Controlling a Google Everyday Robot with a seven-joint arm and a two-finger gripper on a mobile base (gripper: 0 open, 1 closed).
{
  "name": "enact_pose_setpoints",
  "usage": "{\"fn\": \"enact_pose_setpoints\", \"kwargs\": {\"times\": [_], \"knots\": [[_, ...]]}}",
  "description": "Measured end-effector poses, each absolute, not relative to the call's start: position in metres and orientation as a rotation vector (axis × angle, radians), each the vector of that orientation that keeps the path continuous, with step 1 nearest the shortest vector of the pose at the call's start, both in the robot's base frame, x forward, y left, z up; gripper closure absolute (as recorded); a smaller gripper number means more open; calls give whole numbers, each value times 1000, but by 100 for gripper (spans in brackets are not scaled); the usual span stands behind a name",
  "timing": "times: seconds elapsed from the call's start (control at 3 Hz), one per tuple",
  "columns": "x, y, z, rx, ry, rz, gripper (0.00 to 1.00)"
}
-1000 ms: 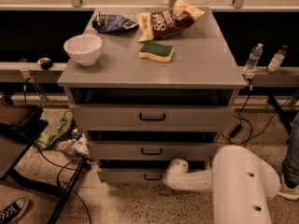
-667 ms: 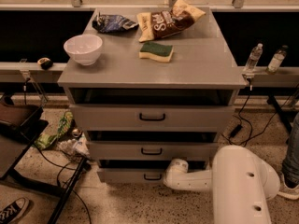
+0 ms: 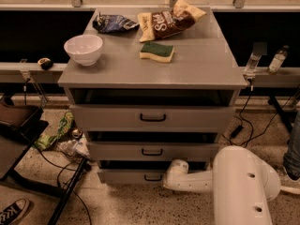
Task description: Close bottom drawer
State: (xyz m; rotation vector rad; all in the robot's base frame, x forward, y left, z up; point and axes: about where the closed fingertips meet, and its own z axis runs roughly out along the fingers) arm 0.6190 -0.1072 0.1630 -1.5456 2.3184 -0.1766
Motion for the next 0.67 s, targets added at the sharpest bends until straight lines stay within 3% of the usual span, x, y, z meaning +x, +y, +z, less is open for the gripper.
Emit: {"fn": "enact_pose_setpoints", "kwargs": {"times": [0.33, 0.67], "knots": [[619, -107, 163, -1546, 2318, -176, 0], [619, -107, 163, -1546, 2318, -176, 0]]}}
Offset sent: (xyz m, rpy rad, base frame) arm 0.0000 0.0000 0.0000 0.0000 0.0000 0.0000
